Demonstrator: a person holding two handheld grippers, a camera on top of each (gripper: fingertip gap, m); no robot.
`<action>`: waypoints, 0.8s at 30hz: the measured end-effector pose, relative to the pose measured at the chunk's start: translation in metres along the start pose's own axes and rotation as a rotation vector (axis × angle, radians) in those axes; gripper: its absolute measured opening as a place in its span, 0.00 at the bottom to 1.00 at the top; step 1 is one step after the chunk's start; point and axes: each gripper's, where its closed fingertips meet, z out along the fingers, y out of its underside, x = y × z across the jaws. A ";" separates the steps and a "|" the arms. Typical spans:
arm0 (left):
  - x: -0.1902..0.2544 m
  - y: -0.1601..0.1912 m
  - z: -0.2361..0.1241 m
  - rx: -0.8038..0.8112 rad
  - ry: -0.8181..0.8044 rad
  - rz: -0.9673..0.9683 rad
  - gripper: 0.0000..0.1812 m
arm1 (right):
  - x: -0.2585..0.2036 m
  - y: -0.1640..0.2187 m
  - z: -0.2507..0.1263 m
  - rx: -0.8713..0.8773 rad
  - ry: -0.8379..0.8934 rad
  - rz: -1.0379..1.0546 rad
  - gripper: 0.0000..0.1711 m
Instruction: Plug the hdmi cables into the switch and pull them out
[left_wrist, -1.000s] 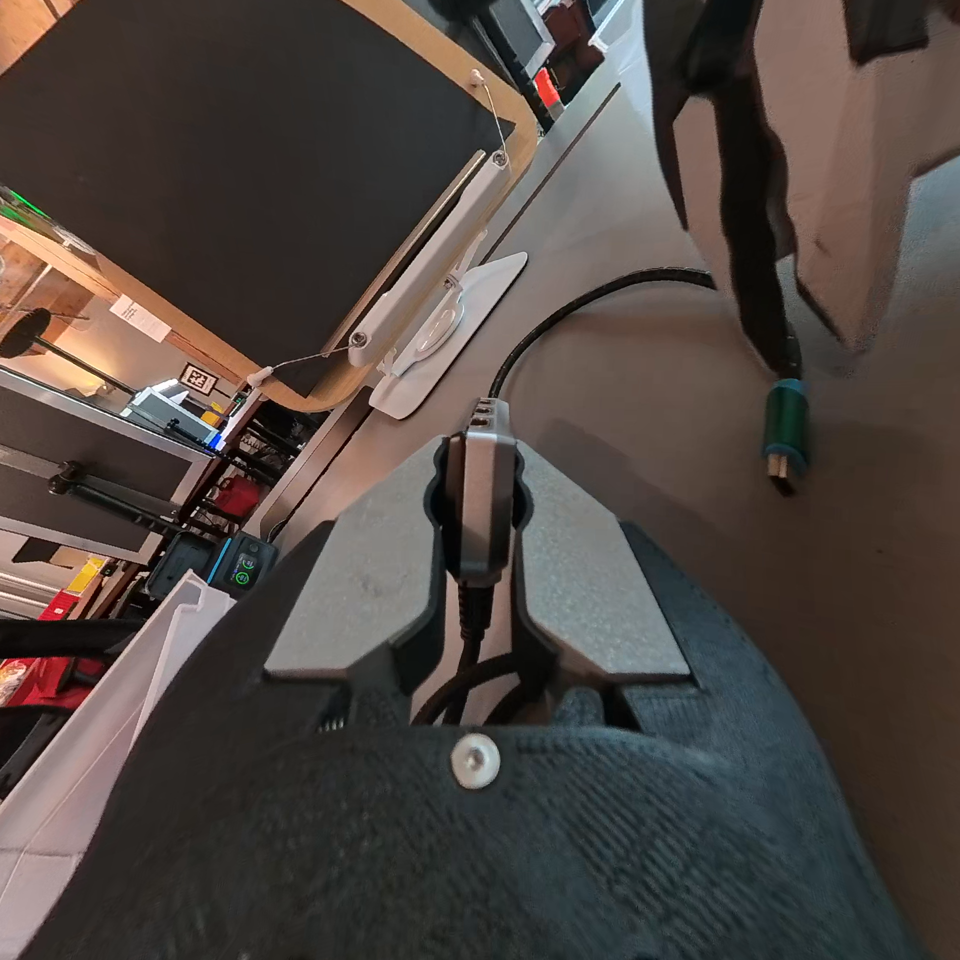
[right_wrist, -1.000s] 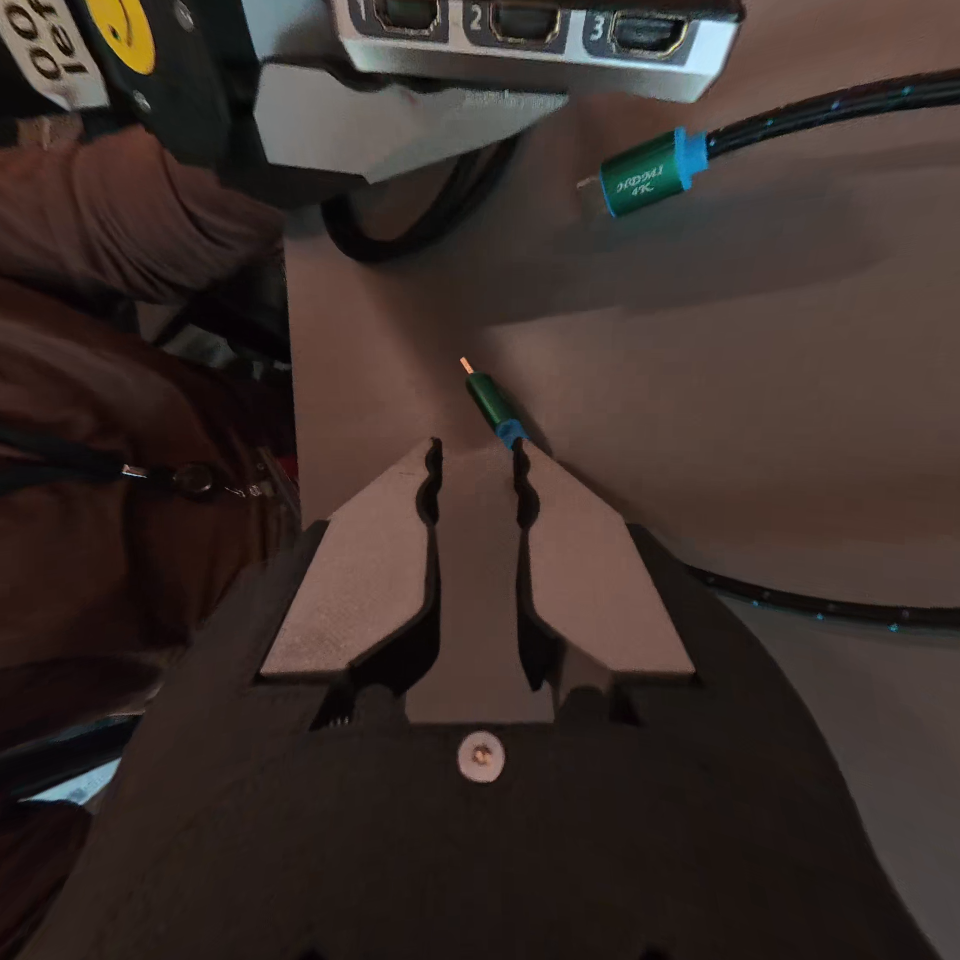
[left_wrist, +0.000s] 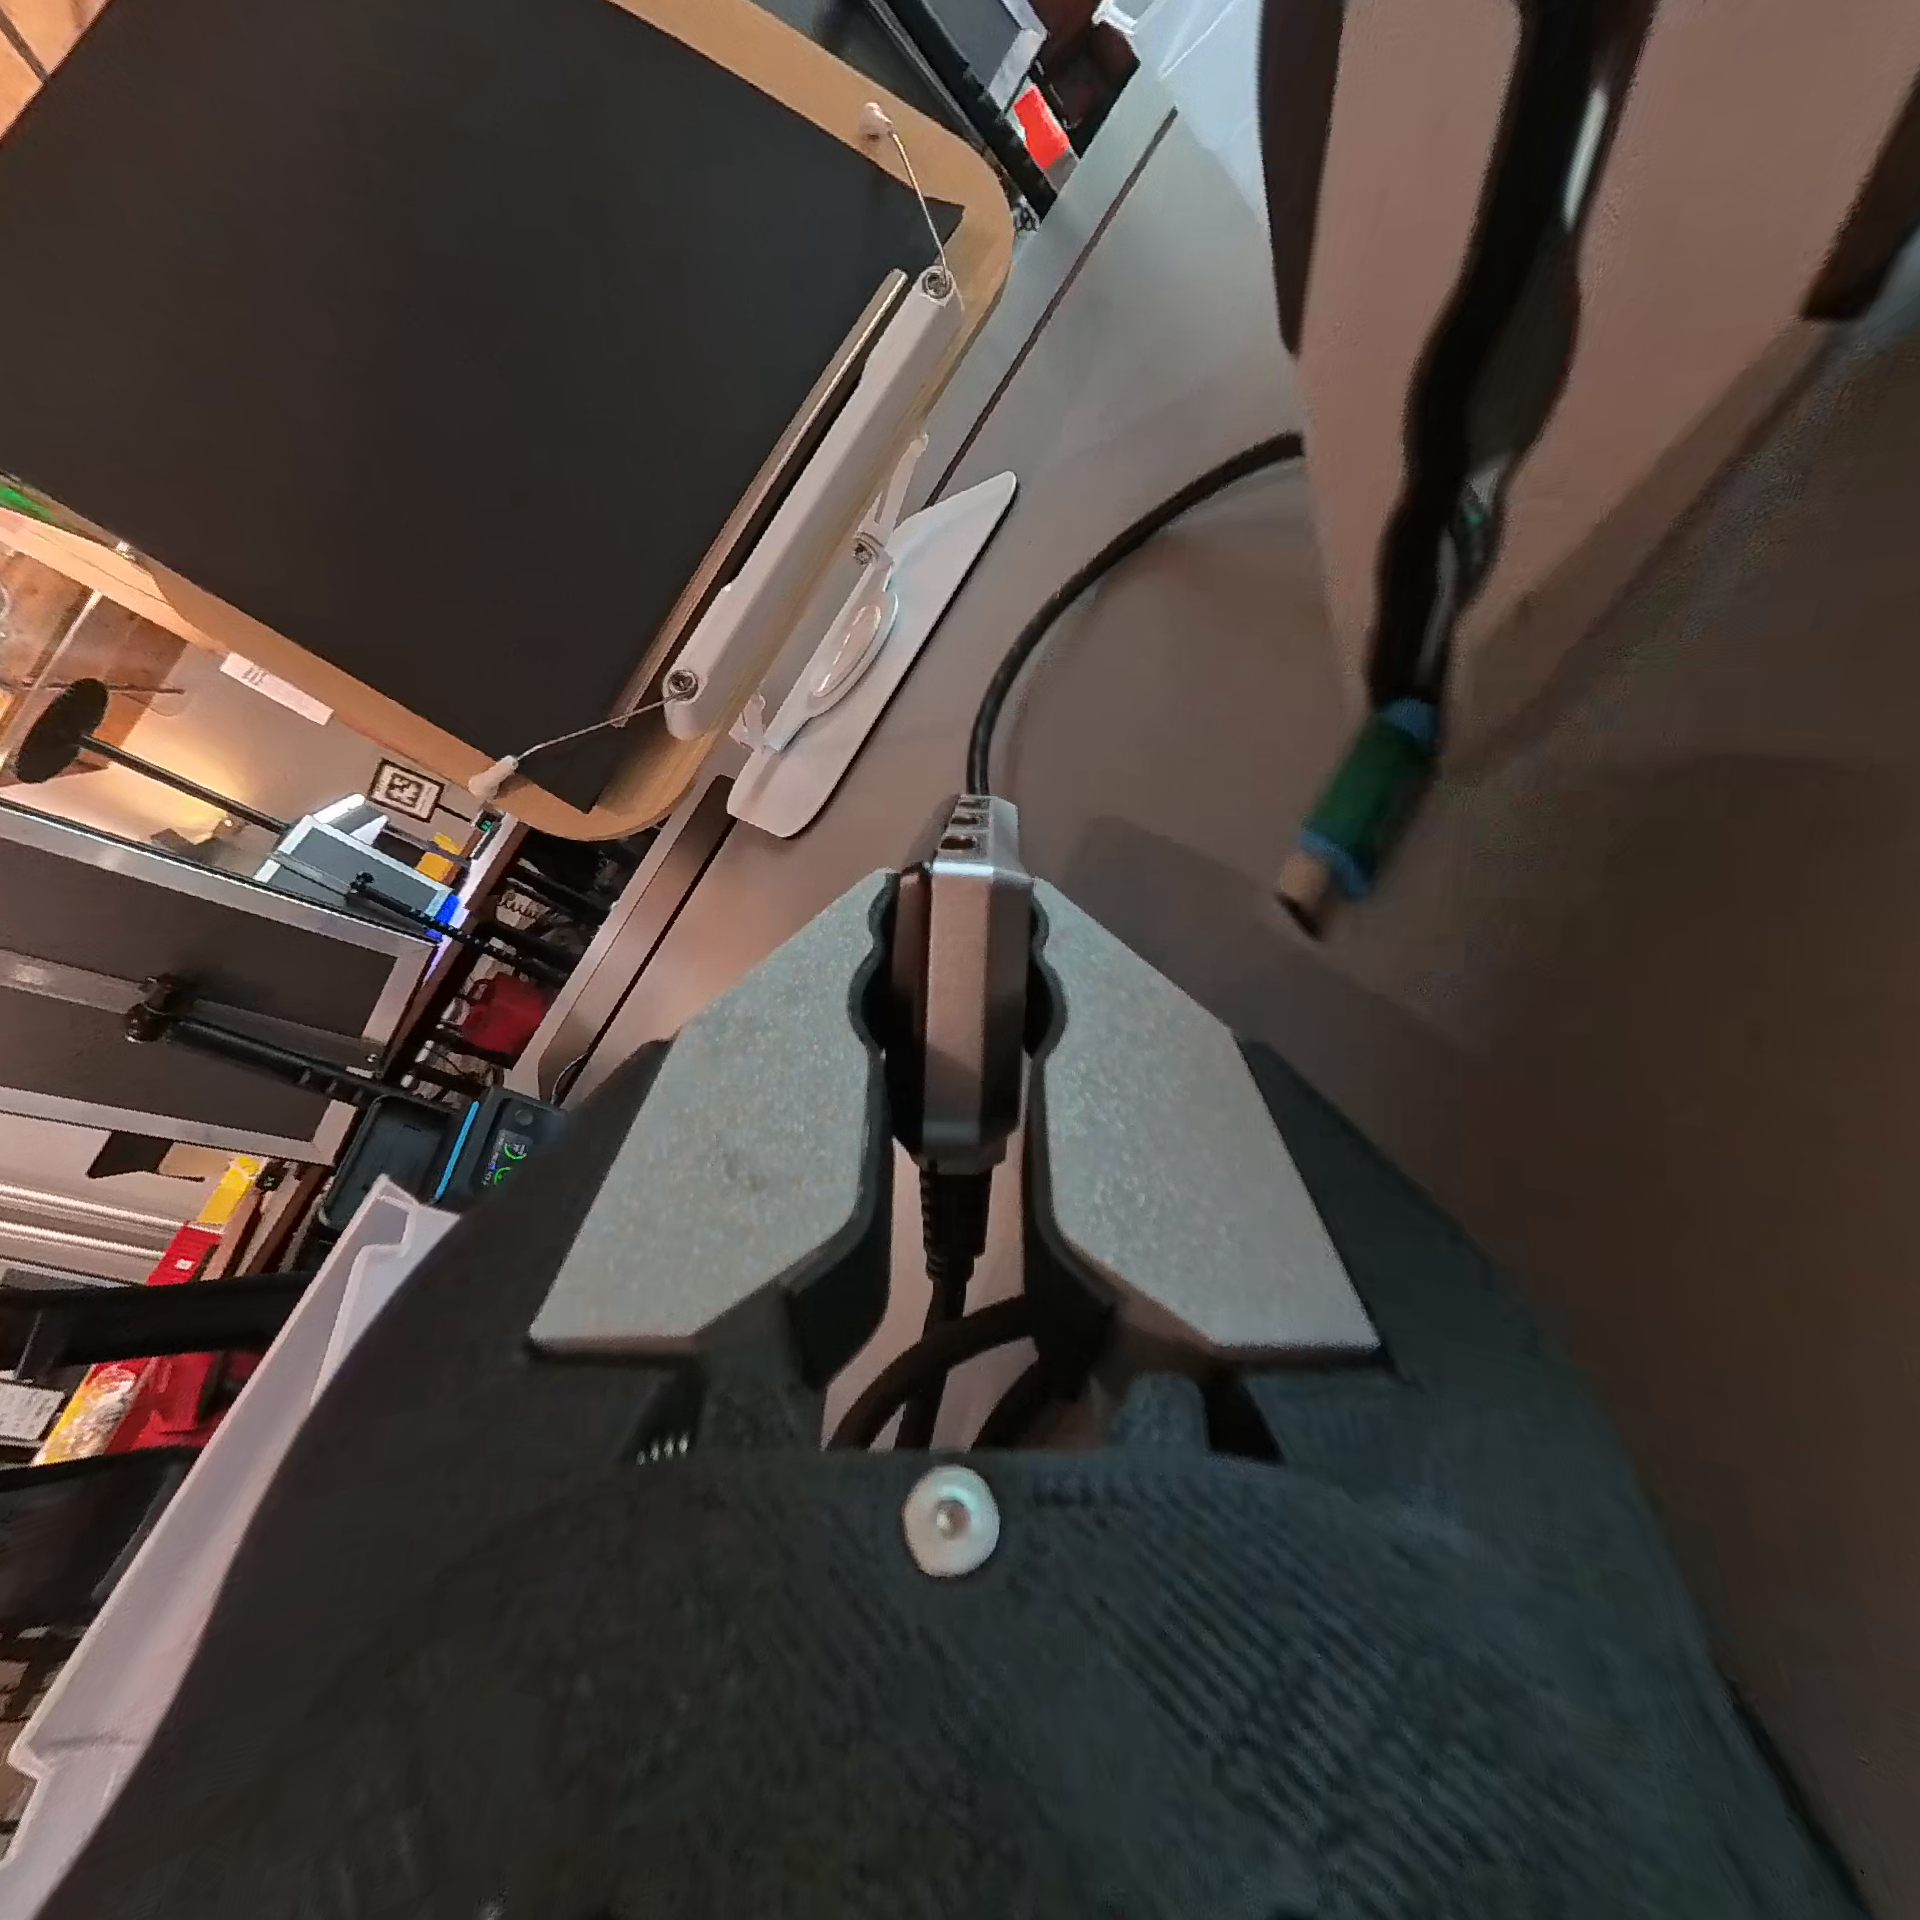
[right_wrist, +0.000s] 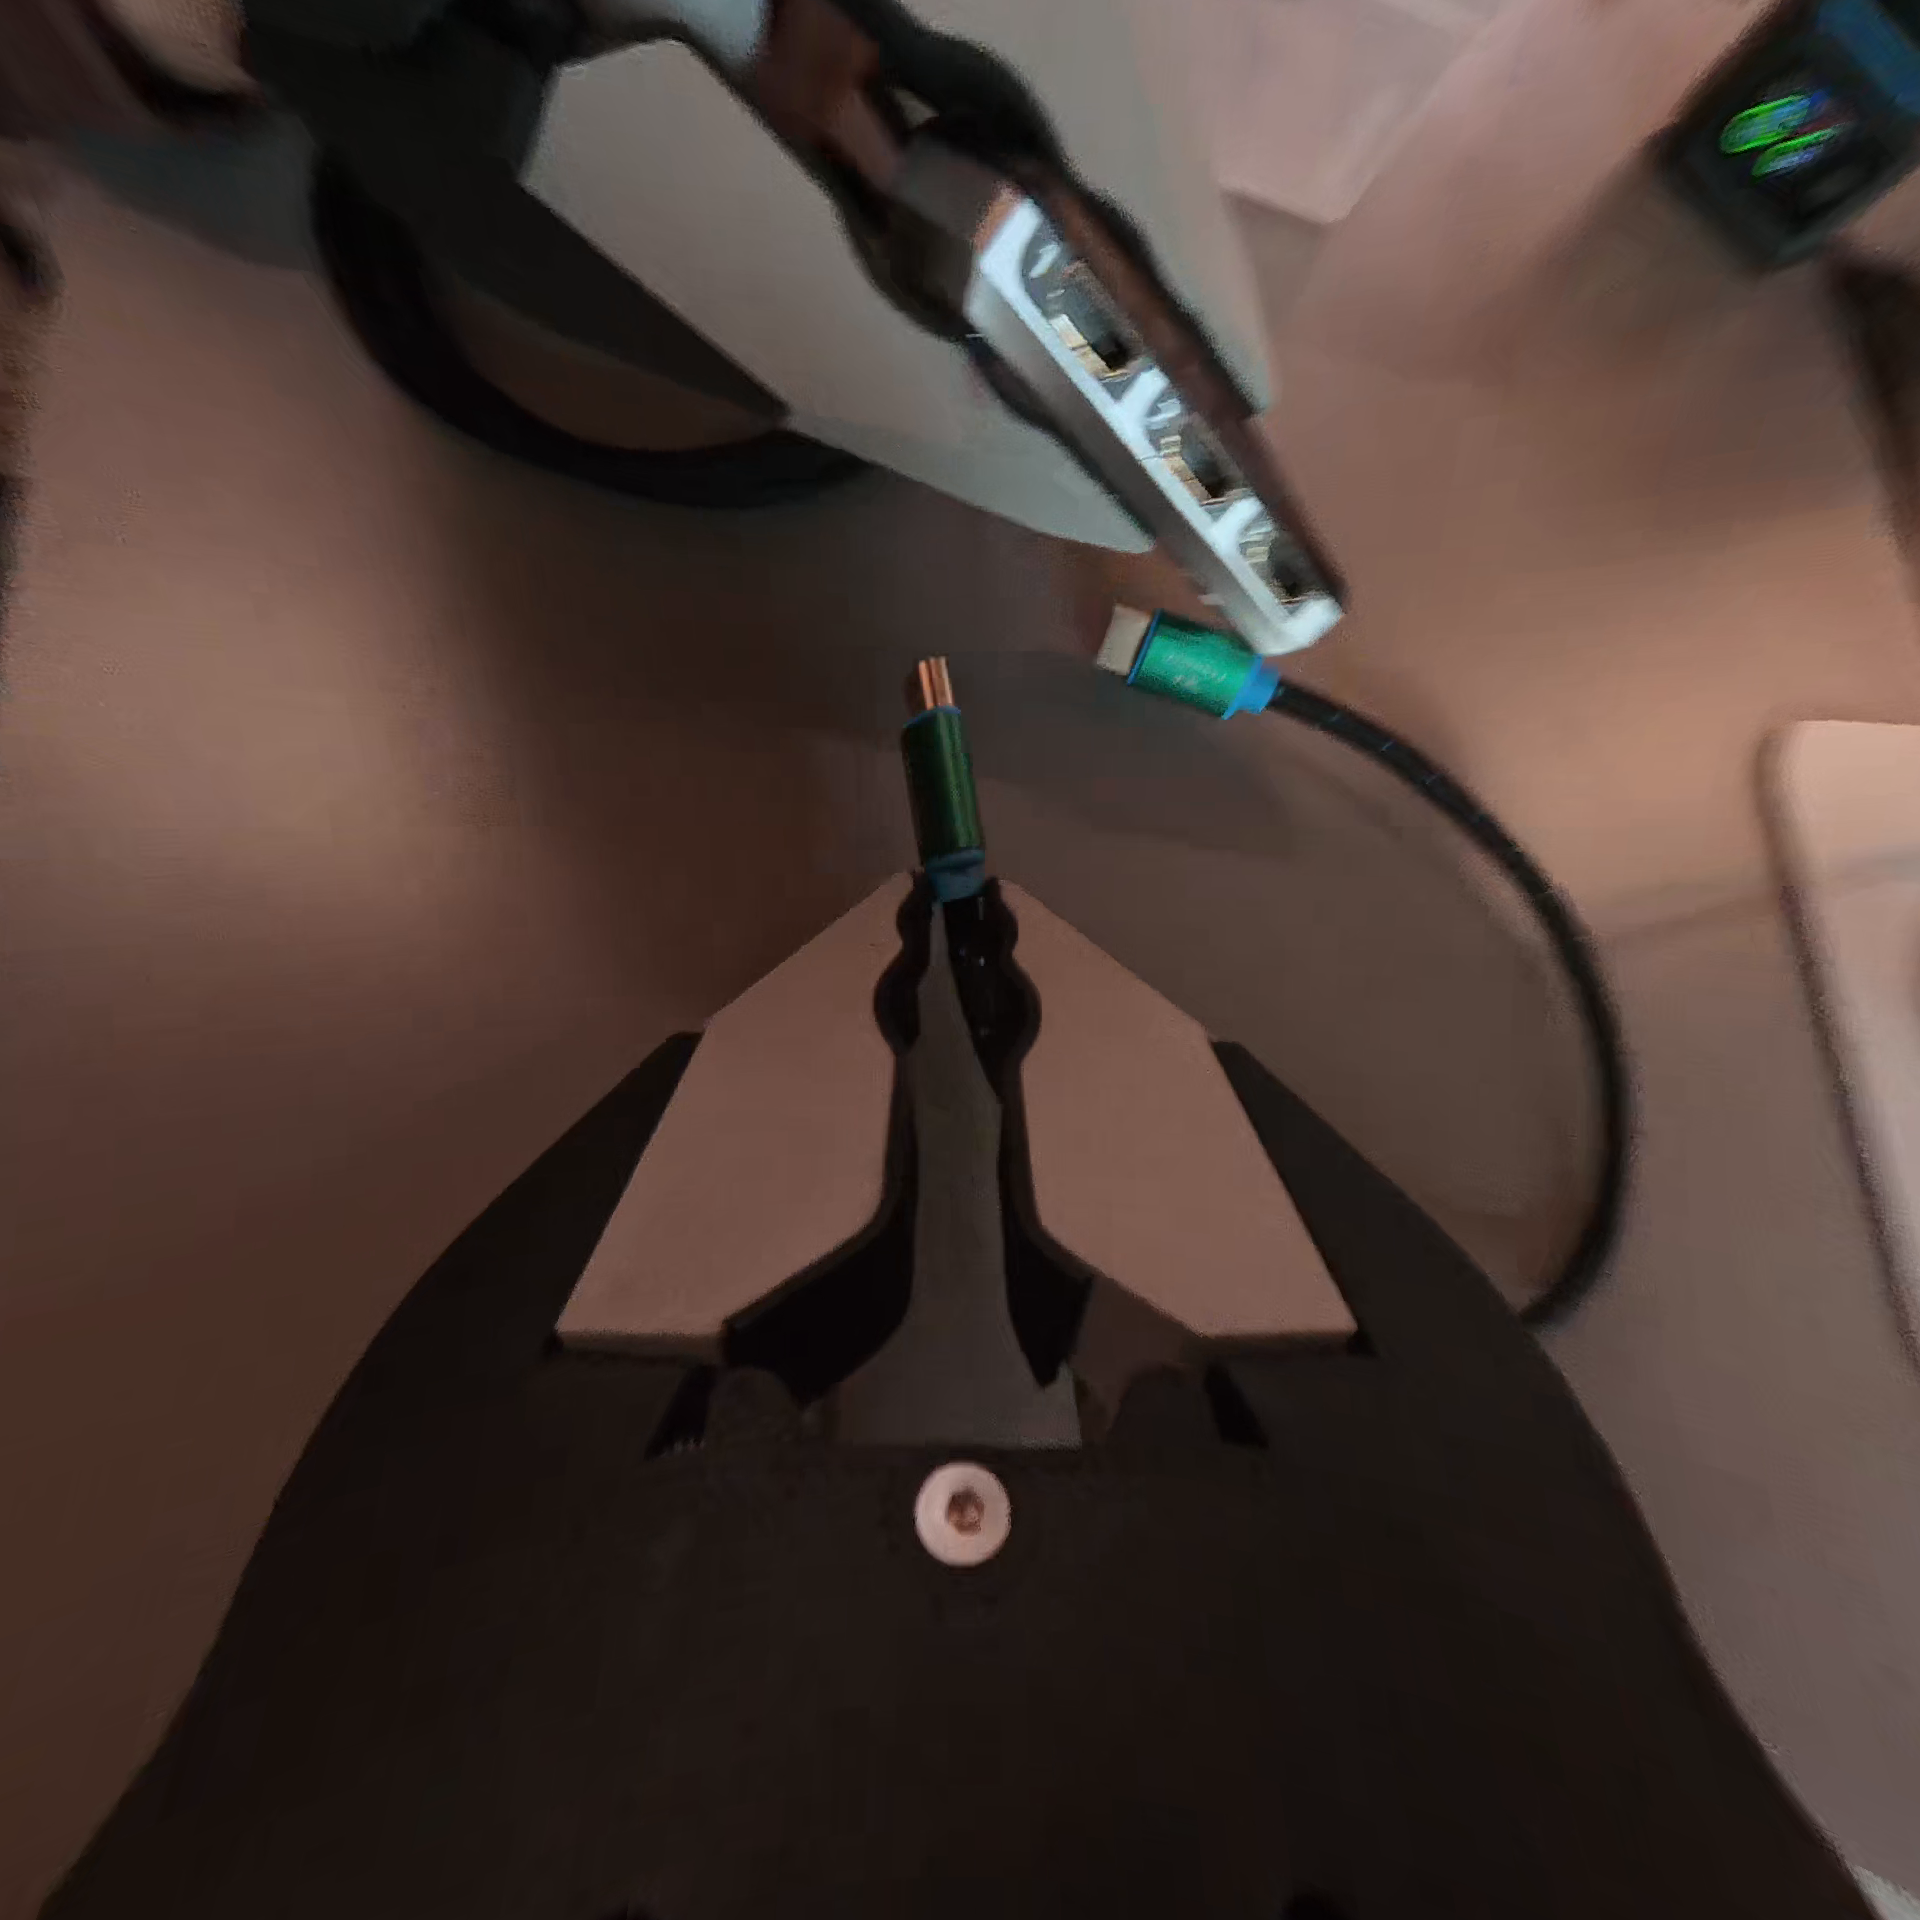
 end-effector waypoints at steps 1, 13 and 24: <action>0.000 0.000 0.000 -0.005 -0.001 0.009 0.11 | 0.011 -0.001 -0.005 -0.021 0.104 -0.047 0.04; 0.011 0.001 0.003 -0.051 -0.007 0.142 0.11 | 0.042 -0.022 -0.023 -0.326 0.855 -0.703 0.04; 0.014 0.001 0.004 -0.046 0.028 0.093 0.11 | 0.042 -0.041 -0.032 -0.307 1.019 -0.841 0.04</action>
